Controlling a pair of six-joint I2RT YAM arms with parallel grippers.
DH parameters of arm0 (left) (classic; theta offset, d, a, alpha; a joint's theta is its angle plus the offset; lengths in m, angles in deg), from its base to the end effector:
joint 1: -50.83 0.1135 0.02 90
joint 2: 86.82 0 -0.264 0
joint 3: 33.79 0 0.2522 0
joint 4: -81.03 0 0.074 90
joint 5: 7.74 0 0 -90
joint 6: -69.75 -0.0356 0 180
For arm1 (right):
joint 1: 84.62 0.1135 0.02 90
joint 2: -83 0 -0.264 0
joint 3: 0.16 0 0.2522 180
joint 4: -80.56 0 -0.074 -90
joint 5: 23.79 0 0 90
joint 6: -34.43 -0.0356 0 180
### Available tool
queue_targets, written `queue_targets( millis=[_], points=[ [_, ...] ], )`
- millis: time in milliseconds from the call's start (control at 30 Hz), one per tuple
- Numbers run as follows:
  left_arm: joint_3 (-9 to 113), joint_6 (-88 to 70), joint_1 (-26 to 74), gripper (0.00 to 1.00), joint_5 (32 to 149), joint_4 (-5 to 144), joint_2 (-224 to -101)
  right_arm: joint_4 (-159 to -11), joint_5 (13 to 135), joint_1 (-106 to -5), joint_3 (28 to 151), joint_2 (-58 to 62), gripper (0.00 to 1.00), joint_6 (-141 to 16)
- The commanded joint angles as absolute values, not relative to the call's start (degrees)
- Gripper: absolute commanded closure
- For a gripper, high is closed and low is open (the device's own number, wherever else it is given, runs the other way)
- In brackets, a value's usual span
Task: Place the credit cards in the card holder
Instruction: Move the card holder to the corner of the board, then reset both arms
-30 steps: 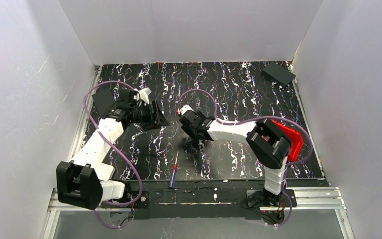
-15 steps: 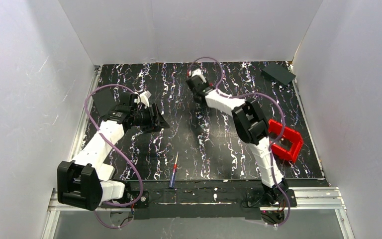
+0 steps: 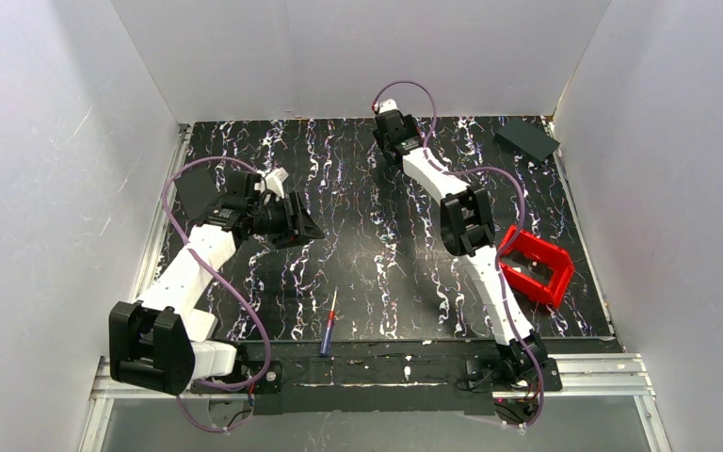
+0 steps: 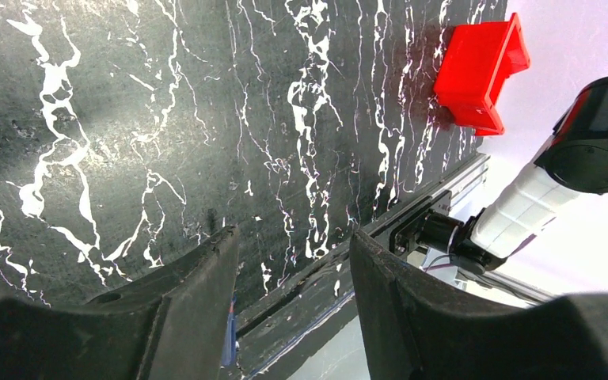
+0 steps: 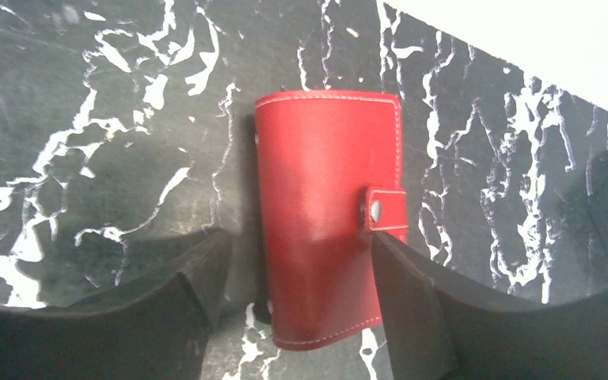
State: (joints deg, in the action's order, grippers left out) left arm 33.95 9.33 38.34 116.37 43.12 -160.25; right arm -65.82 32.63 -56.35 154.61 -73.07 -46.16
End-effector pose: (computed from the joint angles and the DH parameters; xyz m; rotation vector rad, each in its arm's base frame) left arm 0.2599 -0.0780 0.2702 -0.0443 2.4067 -1.0505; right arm 0.5364 0.2661 0.1555 -0.3606 2.0666 -0.4398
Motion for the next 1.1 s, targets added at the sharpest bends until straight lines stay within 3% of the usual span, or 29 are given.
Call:
queue_targets(
  millis=[0,100,400,600,733,1067],
  points=[
    [38.28,8.16,38.57,0.49,117.93,40.62,-160.14,-60.74,39.08,-55.88,157.04,-72.86,0.19,-48.43],
    [42.63,6.52,38.61,0.49,118.94,38.38,-161.34,-57.48,39.15,-55.72,158.77,-66.54,0.02,-48.92],
    [54.0,8.42,38.48,0.42,119.18,41.69,-157.01,-42.76,38.39,-52.85,140.55,-30.31,0.02,-62.58],
    [60.79,9.47,38.18,0.34,118.32,50.57,-151.41,-47.98,47.08,-52.9,120.53,-0.57,0.02,-68.85],
    [64.81,9.08,38.18,0.31,116.12,54.32,-147.58,-51.55,44.36,-52.89,113.62,14.61,0.02,-67.66],
    [61.64,8.22,38.18,0.17,106.36,62.72,-136.54,-52.52,27.12,-52.9,115.54,29.51,0.02,-63.75]
  ],
)
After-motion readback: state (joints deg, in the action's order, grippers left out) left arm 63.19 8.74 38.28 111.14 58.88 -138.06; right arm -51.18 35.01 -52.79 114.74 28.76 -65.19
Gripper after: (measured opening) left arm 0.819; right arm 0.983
